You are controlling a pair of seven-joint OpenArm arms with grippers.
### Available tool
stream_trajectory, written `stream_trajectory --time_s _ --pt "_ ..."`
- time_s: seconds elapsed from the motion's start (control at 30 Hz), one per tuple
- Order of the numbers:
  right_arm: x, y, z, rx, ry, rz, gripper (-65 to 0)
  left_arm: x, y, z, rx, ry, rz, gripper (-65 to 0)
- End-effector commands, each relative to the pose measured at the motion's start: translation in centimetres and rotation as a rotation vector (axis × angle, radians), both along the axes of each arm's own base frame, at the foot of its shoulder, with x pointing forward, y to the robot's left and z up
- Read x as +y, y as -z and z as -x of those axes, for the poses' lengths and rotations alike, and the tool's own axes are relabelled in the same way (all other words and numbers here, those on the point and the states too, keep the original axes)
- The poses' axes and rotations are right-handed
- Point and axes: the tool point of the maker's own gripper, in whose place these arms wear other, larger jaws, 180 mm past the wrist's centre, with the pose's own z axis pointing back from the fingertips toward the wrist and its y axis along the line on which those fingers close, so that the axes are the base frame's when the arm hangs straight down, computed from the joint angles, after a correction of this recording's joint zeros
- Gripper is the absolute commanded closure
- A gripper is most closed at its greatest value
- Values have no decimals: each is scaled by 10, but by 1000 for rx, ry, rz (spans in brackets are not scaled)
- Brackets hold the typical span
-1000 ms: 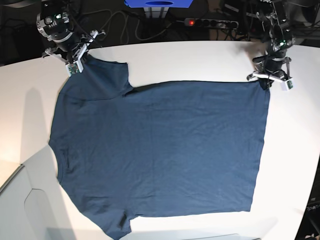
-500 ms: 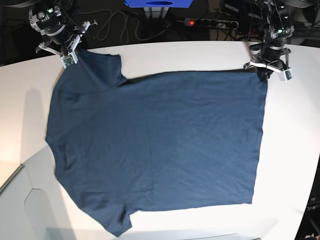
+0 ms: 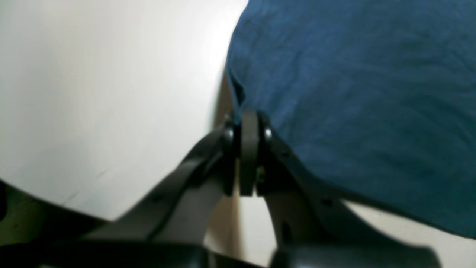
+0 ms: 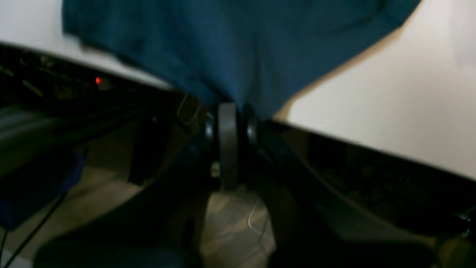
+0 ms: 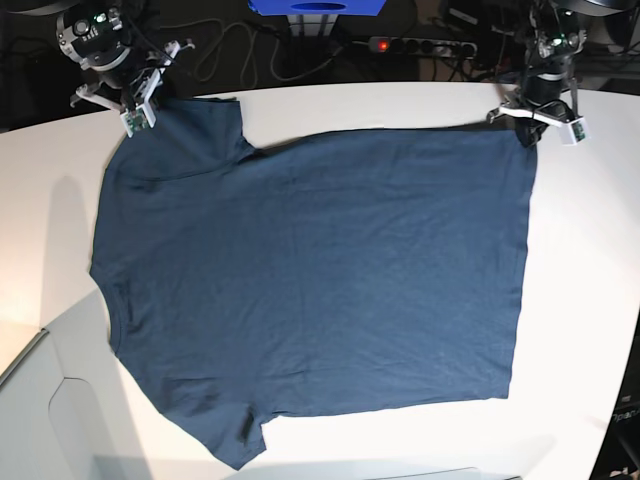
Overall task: Fold the T-shirt properly
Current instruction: 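Lift the shoulder edge and carry it toward the hem with both grippers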
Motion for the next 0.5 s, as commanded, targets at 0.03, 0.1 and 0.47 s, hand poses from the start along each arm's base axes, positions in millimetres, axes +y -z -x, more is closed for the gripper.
stream_trajectory --time_s 0.03,0.1,0.47 --pt "2 -9 -7 -38 -27 0 -1 4 -11 -7 -36 10 -23 0" --pt "3 -14 -14 -63 -30 1 -1 9 -14 -8 -45 0 -33 0" --pt "2 -43 -77 -233 -27 6 -1 10 -34 -46 -145 0 -34 0"
